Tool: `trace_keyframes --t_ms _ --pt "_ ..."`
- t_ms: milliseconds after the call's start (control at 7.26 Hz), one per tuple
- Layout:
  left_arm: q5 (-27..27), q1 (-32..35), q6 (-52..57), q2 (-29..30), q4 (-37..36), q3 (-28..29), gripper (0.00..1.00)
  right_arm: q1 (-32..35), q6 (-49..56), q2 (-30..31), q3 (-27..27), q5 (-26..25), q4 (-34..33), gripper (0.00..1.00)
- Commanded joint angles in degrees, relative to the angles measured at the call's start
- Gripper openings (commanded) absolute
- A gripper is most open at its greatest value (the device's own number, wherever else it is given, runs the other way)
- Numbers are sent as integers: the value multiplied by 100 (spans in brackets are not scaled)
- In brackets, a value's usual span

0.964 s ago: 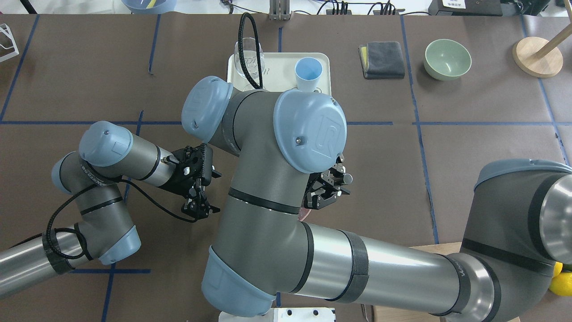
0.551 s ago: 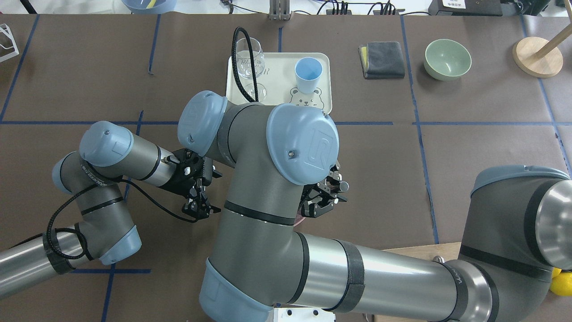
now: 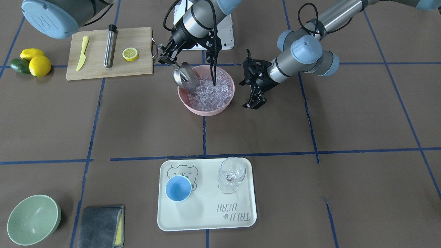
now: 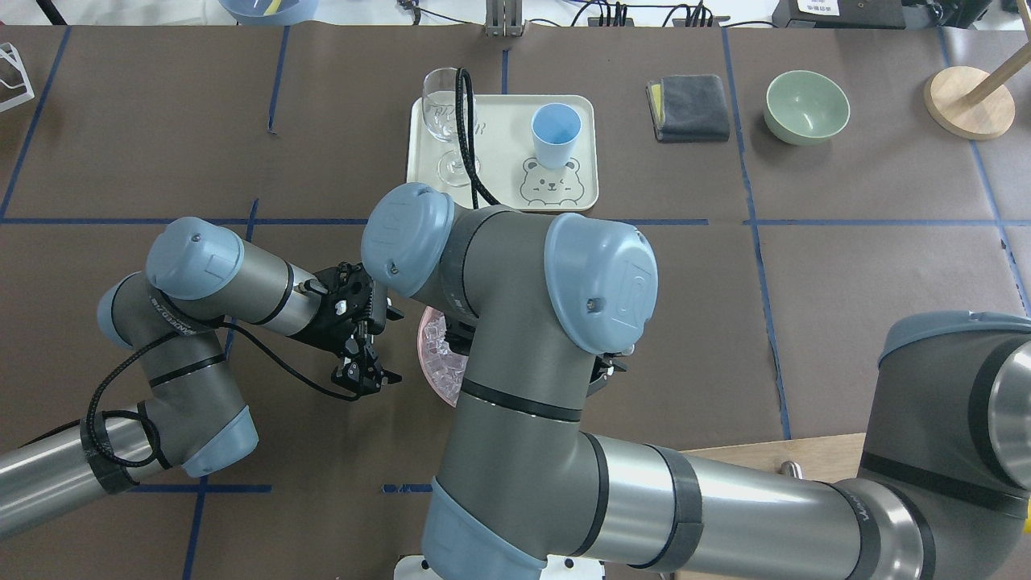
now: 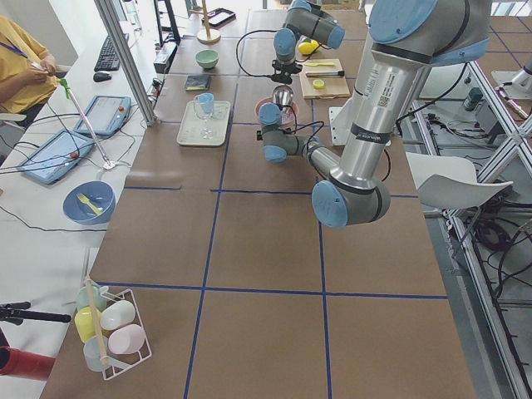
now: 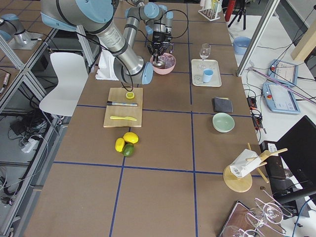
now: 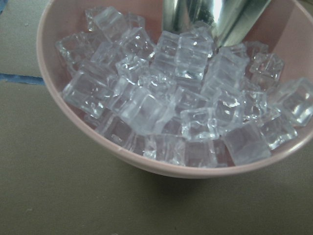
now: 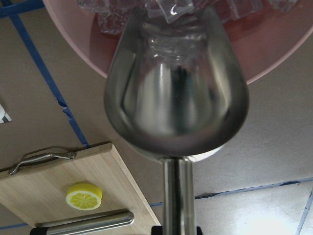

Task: Put ice in cup with scoop
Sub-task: 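Carry the scoop over the pink bowl with the right gripper, then dig the scoop into the ice cubes and lift a scoopful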

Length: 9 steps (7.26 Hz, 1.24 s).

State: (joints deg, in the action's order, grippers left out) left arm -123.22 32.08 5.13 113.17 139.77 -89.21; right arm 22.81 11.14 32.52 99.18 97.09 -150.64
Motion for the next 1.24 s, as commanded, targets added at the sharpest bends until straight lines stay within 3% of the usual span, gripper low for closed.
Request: trace_keyframes --t_ms 0,1102 --pt "0 -17 -3 21 -28 0 100 56 -6 507 190 151 558 0" --pt "9 -17 -12 153 -55 -9 100 460 -6 1353 242 1162 2098 0"
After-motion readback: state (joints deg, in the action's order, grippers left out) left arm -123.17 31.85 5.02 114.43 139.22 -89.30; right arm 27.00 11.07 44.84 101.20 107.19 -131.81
